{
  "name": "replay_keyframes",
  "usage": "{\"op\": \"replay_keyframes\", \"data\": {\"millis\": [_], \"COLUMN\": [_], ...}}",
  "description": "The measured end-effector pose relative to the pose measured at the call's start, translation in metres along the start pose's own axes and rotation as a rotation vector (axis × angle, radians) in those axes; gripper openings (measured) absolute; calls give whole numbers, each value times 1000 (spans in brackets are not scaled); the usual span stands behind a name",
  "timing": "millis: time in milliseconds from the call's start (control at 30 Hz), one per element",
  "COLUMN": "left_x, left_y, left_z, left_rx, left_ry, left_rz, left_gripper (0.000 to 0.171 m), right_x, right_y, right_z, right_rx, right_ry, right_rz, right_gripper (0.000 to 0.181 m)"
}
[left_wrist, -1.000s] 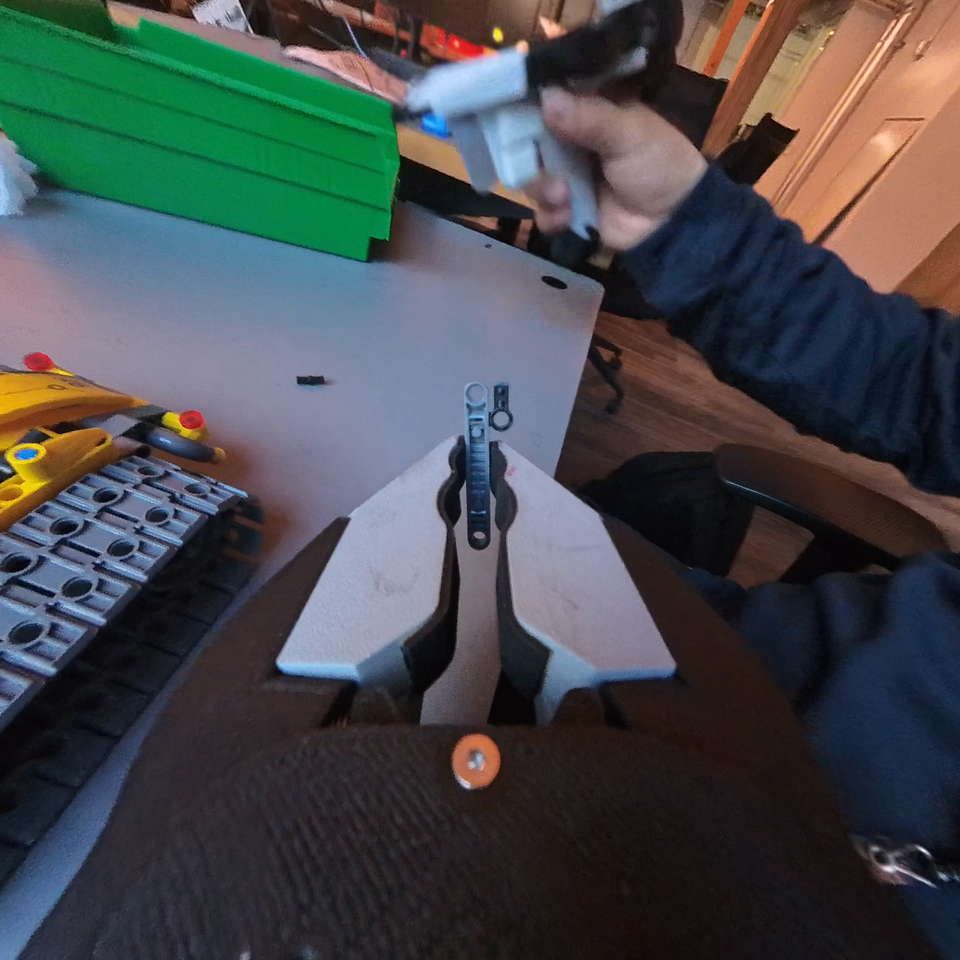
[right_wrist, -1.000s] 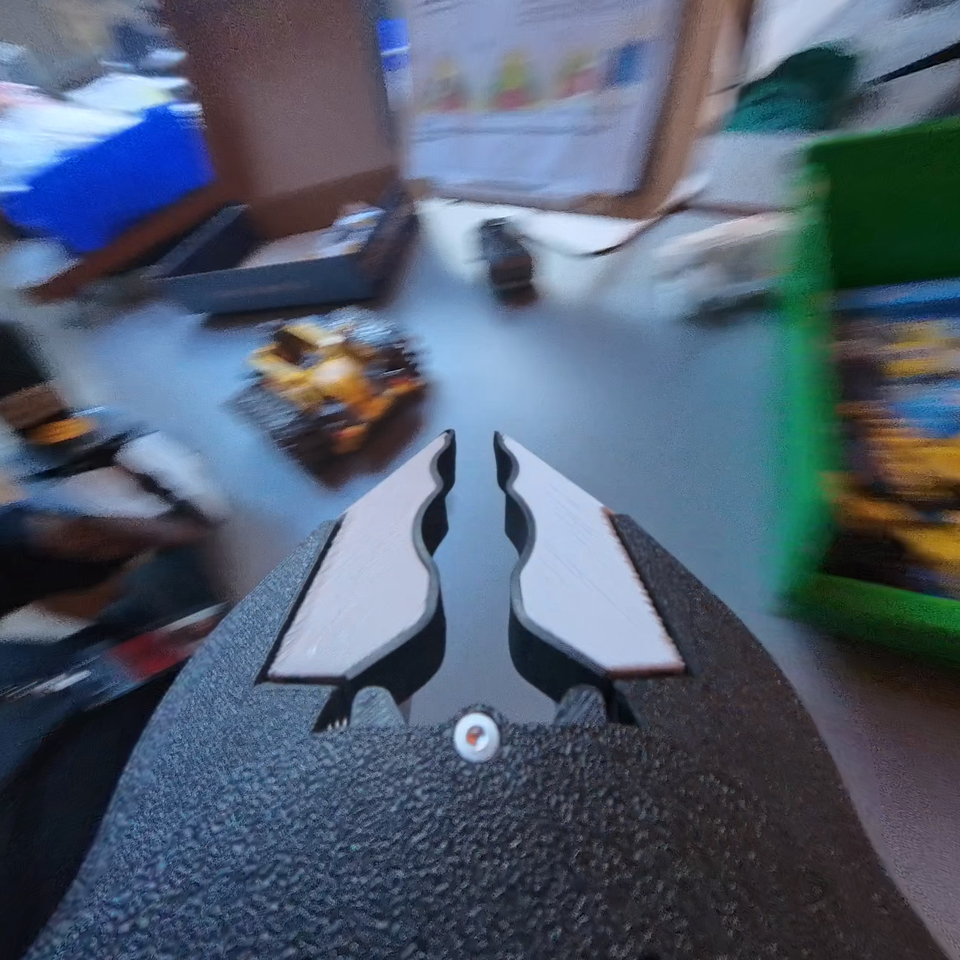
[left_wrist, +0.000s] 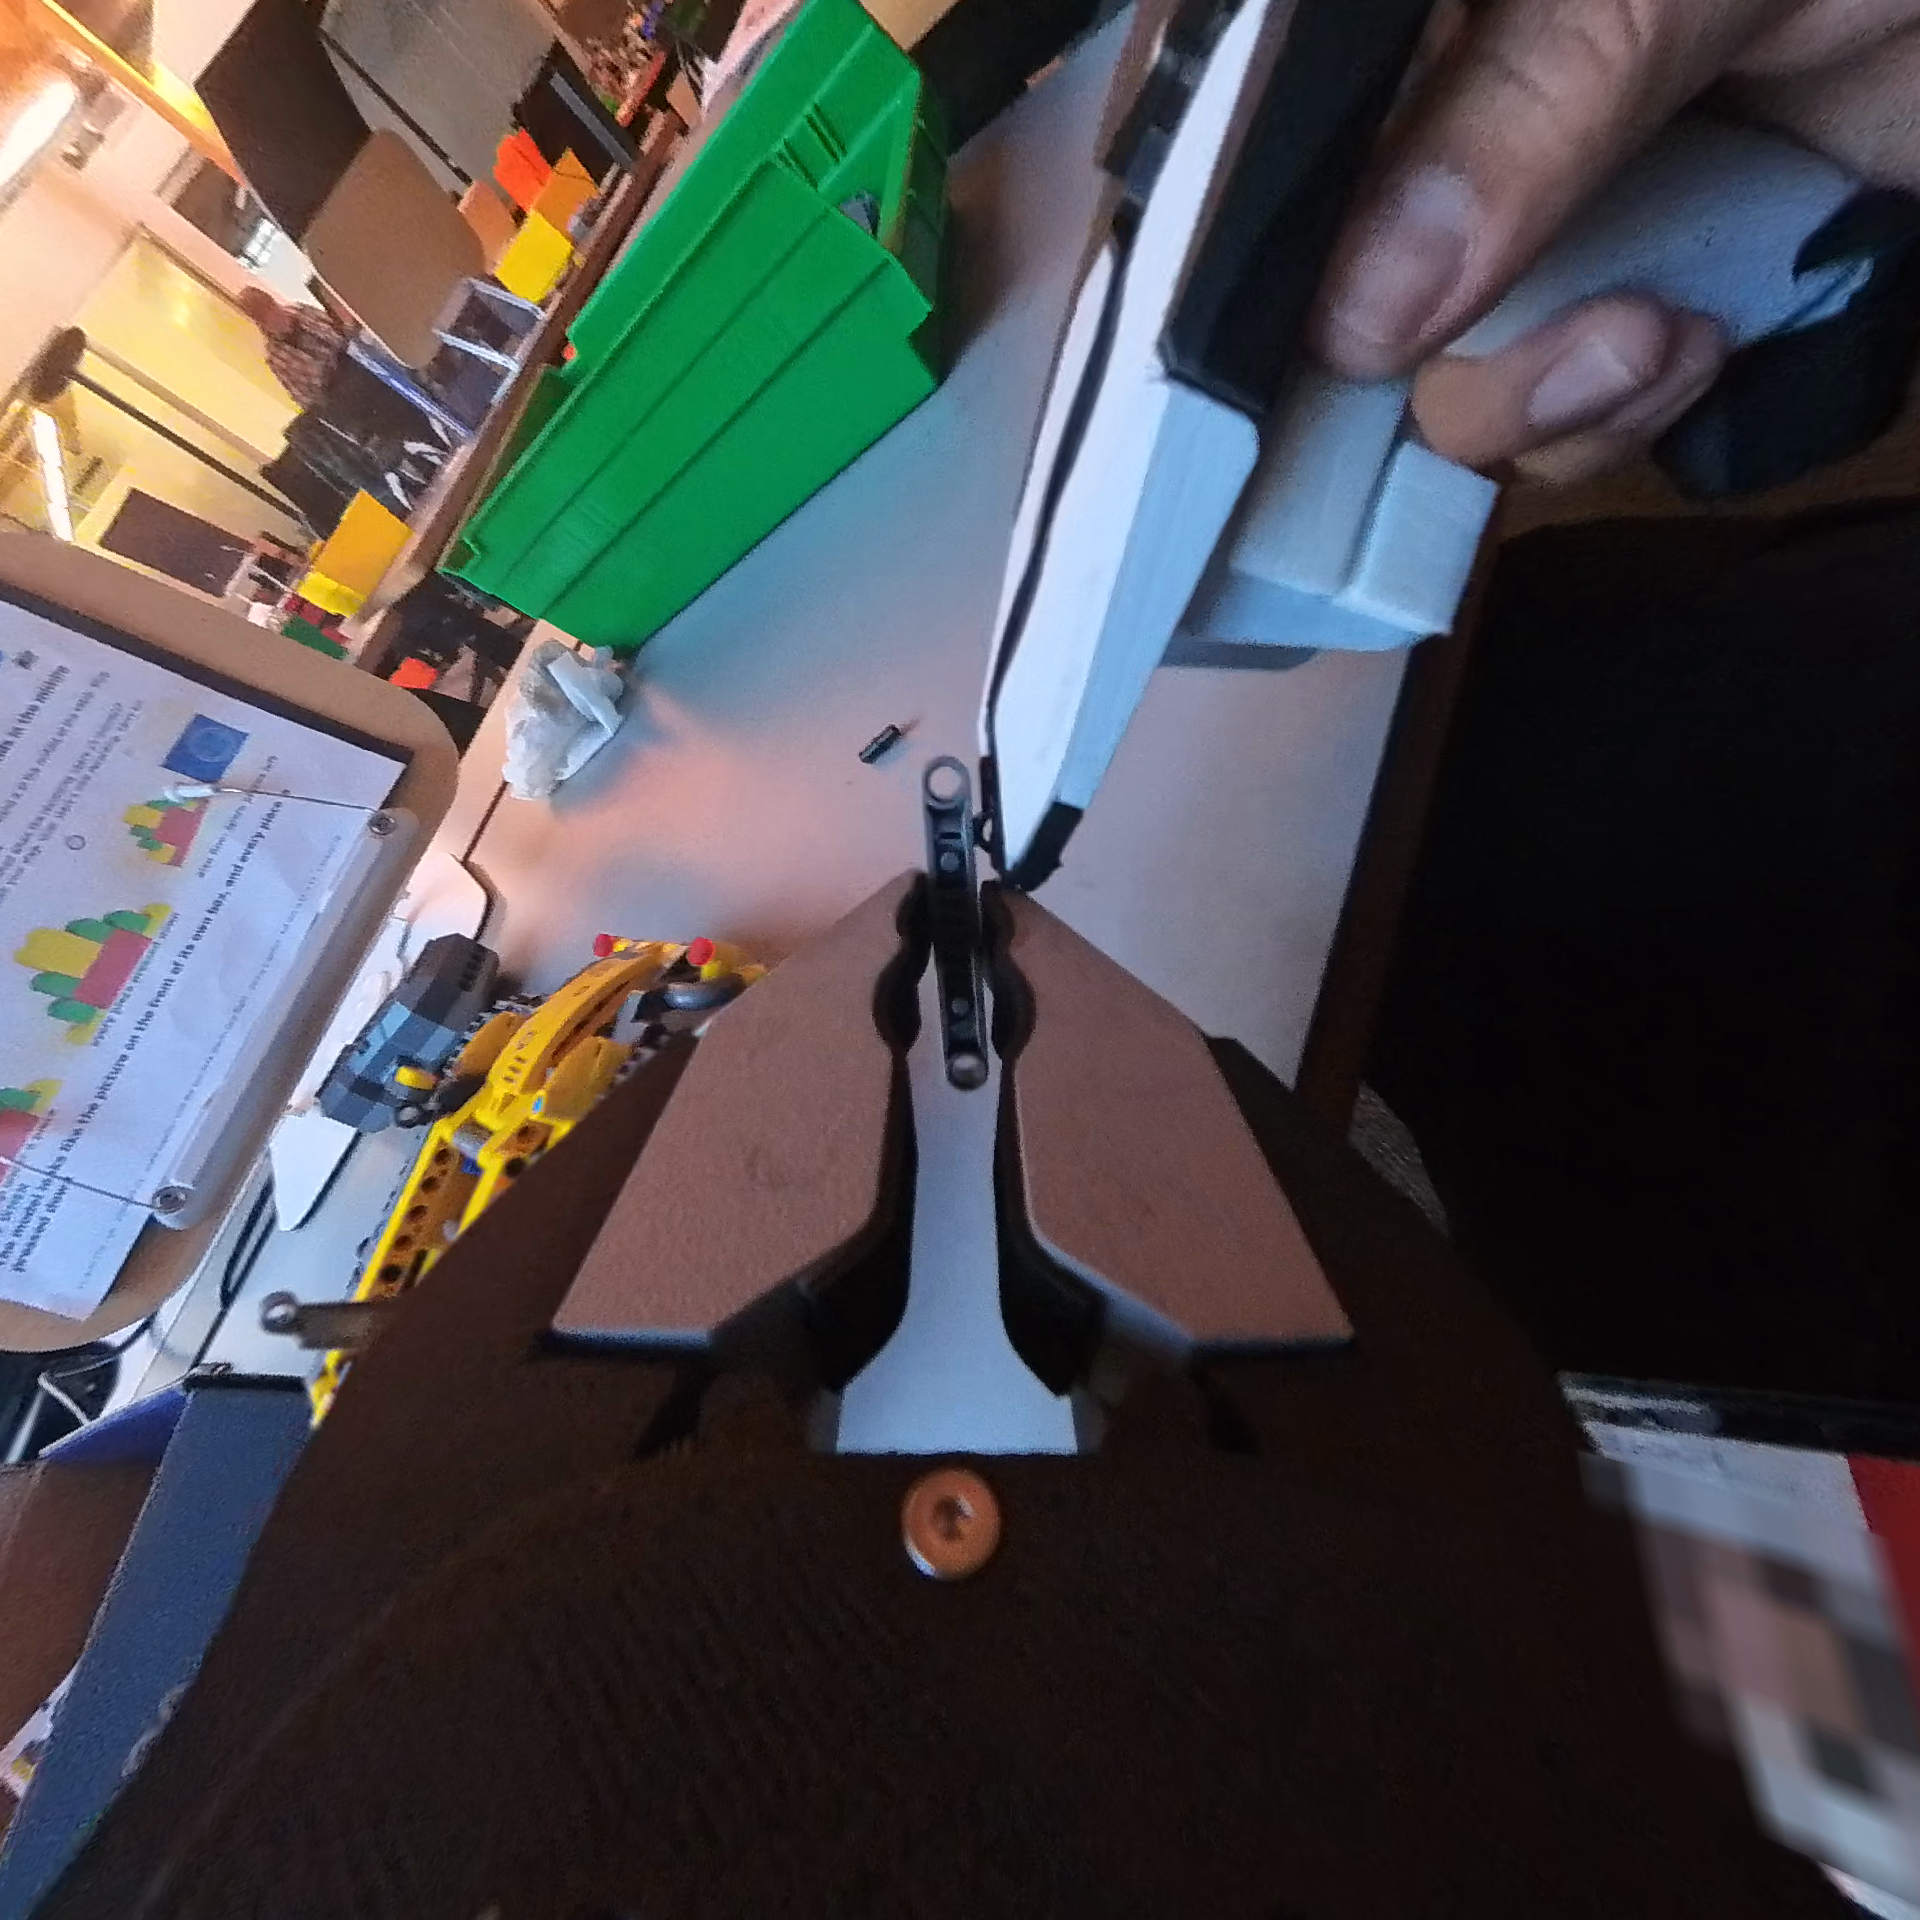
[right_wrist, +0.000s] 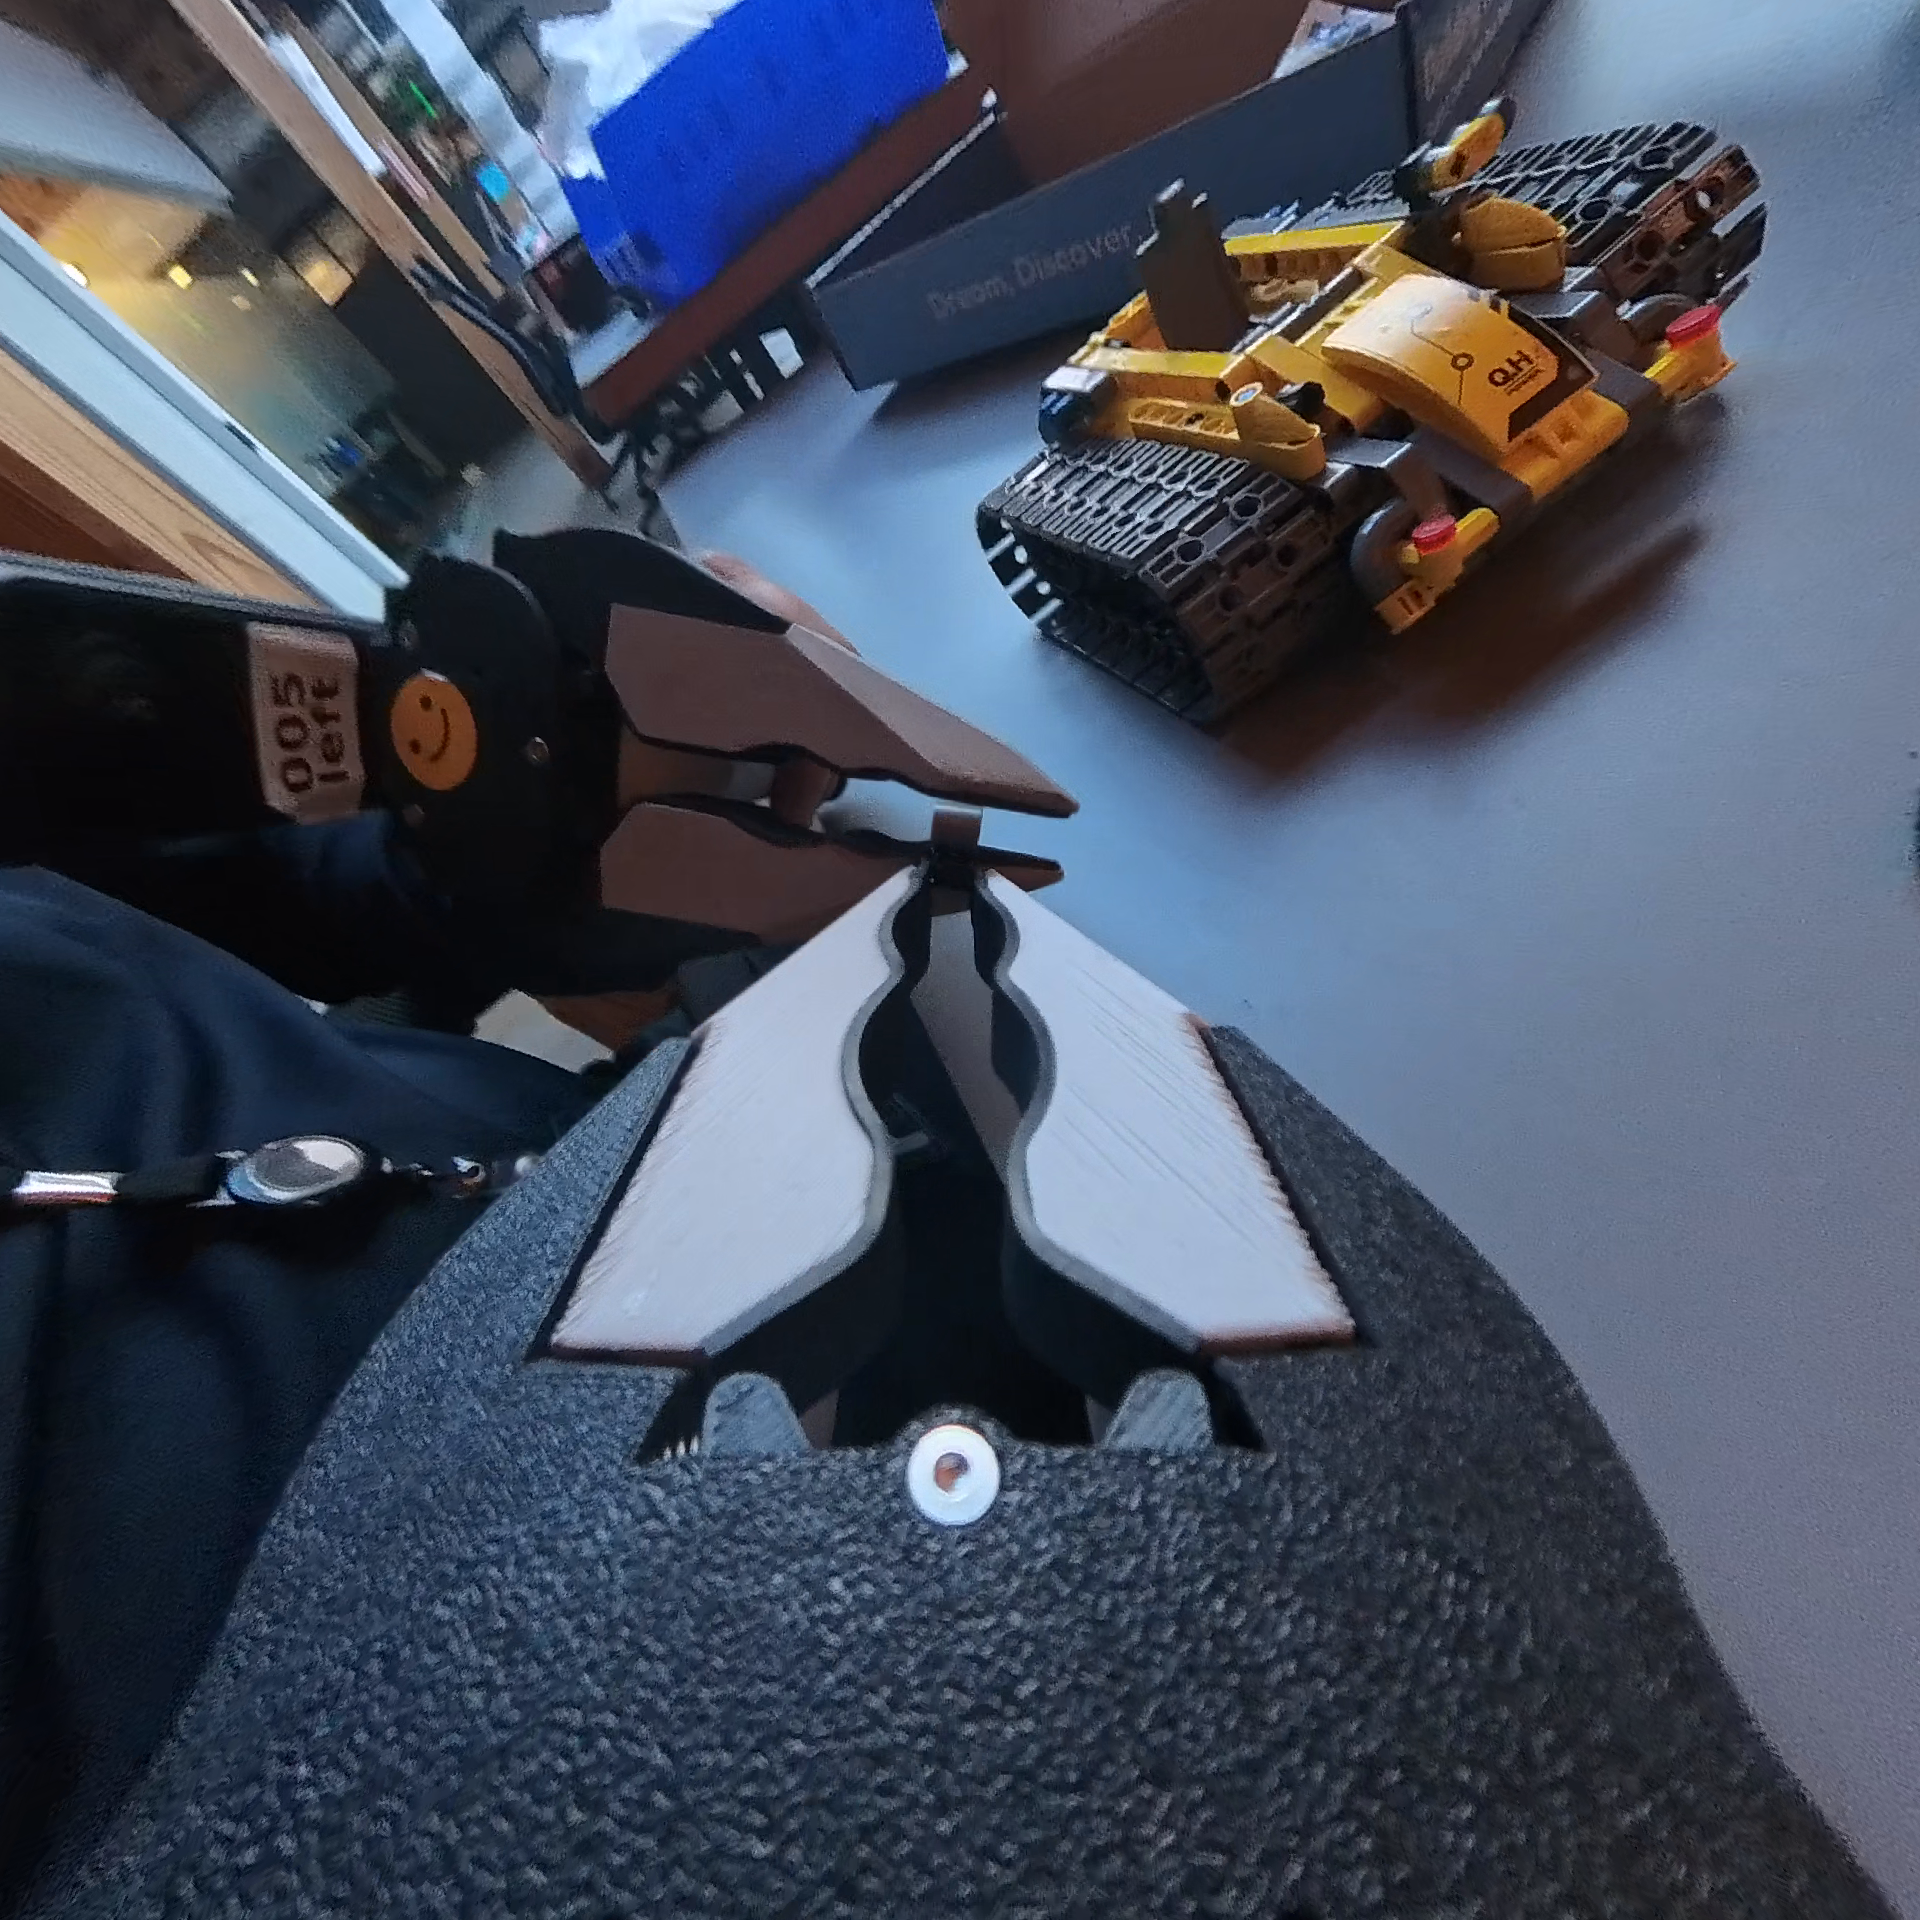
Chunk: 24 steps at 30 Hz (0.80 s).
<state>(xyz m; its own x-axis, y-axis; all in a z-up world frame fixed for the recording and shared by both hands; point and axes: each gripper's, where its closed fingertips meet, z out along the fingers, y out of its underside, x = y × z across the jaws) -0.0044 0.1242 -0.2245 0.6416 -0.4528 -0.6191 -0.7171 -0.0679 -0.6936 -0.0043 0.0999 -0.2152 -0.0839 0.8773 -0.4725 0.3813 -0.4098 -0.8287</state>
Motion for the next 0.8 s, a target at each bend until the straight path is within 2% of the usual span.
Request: {"op": "replay_keyframes", "data": {"millis": [133,333,467,600,800], "left_x": [3,1,2,1,9], "left_y": [-2,-5,-6,-7,15], "left_z": [-1,-2,-2,-4,6], "left_rx": [8,-36,-14,2,-103], "left_ry": [3,-85,-67,-70,-37], "left_rz": [23,175,143,179,244], "left_gripper": [5,5,5,5,5], "right_x": [-1,-4,-5,-7,12], "right_y": [3,0,0,-1,20], "right_z": [-2,-2,-3,-2,6], "right_rx": [-35,-3,14,36,-272], "right_ry": [9,1,20,52,246], "right_rz": [-27,-20,-54,-115,-405], "right_gripper": [6,8,6,6,5]}}
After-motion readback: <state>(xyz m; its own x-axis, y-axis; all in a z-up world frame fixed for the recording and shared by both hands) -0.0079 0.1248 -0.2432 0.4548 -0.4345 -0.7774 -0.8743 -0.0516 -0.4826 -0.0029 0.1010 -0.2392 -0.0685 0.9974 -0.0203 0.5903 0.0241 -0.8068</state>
